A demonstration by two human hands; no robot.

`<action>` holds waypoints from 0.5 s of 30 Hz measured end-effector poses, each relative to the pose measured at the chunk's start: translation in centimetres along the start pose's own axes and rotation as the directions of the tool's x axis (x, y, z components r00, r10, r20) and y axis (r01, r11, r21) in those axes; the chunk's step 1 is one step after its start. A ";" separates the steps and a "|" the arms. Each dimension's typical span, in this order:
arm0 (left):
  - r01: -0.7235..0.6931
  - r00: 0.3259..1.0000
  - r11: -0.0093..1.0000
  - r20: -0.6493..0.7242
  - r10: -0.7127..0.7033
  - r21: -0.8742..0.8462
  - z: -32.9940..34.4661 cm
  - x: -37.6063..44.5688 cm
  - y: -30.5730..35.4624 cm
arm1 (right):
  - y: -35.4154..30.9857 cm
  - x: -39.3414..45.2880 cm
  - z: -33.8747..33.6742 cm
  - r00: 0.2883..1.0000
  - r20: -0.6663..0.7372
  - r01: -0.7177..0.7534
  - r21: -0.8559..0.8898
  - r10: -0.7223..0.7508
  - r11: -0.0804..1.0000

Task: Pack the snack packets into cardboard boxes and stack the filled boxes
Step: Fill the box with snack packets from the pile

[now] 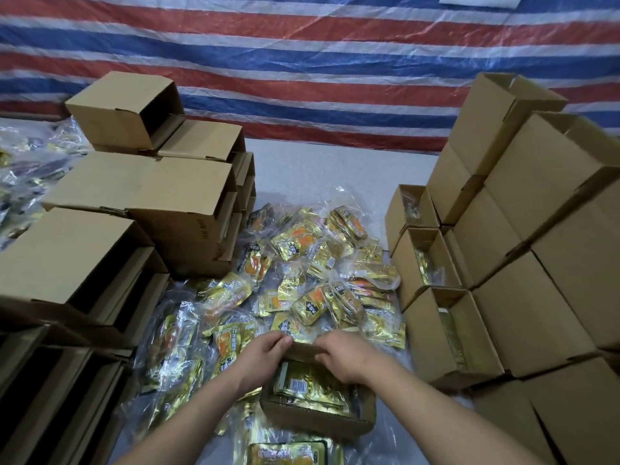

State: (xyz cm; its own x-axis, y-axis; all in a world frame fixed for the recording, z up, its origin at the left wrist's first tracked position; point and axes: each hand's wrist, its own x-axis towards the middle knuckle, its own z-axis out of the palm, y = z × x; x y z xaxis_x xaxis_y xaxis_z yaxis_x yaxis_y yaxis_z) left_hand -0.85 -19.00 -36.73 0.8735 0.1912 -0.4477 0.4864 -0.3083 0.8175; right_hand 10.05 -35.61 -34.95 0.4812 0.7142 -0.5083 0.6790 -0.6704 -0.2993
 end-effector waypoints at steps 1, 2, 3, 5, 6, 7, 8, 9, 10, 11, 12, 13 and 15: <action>-0.006 1.000 1.000 0.001 0.006 0.002 0.3 0.0 0.8 | 0.6 -0.7 0.0 1.000 -0.027 -0.013 0.023 0.014 1.000; -0.014 1.000 1.000 0.004 0.014 0.005 0.7 0.1 1.7 | 1.2 -1.5 0.1 0.998 -0.060 -0.032 0.048 0.035 0.998; -0.026 1.000 1.000 0.006 0.026 0.007 1.2 0.3 2.7 | 2.0 -2.4 0.1 0.993 -0.094 -0.057 0.077 0.064 0.995; -0.057 0.998 0.998 0.016 0.057 0.012 2.6 0.7 4.8 | 3.7 -4.4 0.2 0.979 -0.145 -0.121 0.144 0.142 0.982; -0.066 0.997 0.998 0.029 0.066 0.008 3.3 0.9 5.7 | 4.6 -5.3 0.3 0.969 -0.164 -0.154 0.188 0.185 0.970; -0.076 0.996 0.997 0.056 0.076 -0.003 4.2 1.1 6.5 | 5.5 -6.3 0.5 0.955 -0.180 -0.189 0.248 0.237 0.950; -0.084 0.992 0.996 0.094 0.085 -0.013 5.3 1.3 7.3 | 6.5 -7.6 0.8 0.937 -0.188 -0.227 0.315 0.295 0.921; -0.081 0.990 0.997 0.116 0.082 -0.017 6.0 1.2 7.5 | 7.0 -8.3 1.1 0.921 -0.197 -0.250 0.364 0.336 0.897; -0.081 0.987 0.997 0.137 0.081 -0.006 6.9 1.2 7.8 | 7.7 -9.3 1.4 0.901 -0.210 -0.274 0.401 0.379 0.874; -0.086 0.985 0.996 0.149 0.084 0.010 7.9 1.1 8.1 | 8.3 -10.4 1.8 0.877 -0.229 -0.300 0.425 0.422 0.854; -0.082 0.986 0.996 0.149 0.078 0.023 8.9 1.0 8.2 | 8.8 -11.4 2.2 0.852 -0.254 -0.320 0.441 0.458 0.839; -0.062 0.987 0.998 0.152 0.058 0.024 9.9 0.9 8.2 | 9.3 -12.2 2.7 0.825 -0.284 -0.335 0.451 0.489 0.827; 0.006 0.984 1.000 0.179 -0.009 0.022 11.7 0.4 8.1 | 10.1 -13.6 4.1 0.773 -0.314 -0.370 0.482 0.551 0.794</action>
State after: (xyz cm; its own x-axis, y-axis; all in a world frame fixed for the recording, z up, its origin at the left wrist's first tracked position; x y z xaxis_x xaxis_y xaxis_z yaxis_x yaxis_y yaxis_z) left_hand 3.69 -32.29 -34.52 0.8580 0.0239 -0.5130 0.4916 -0.3272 0.8070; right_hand 8.09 -52.97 -34.36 0.9204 0.2459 -0.3039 0.0938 -0.8936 -0.4389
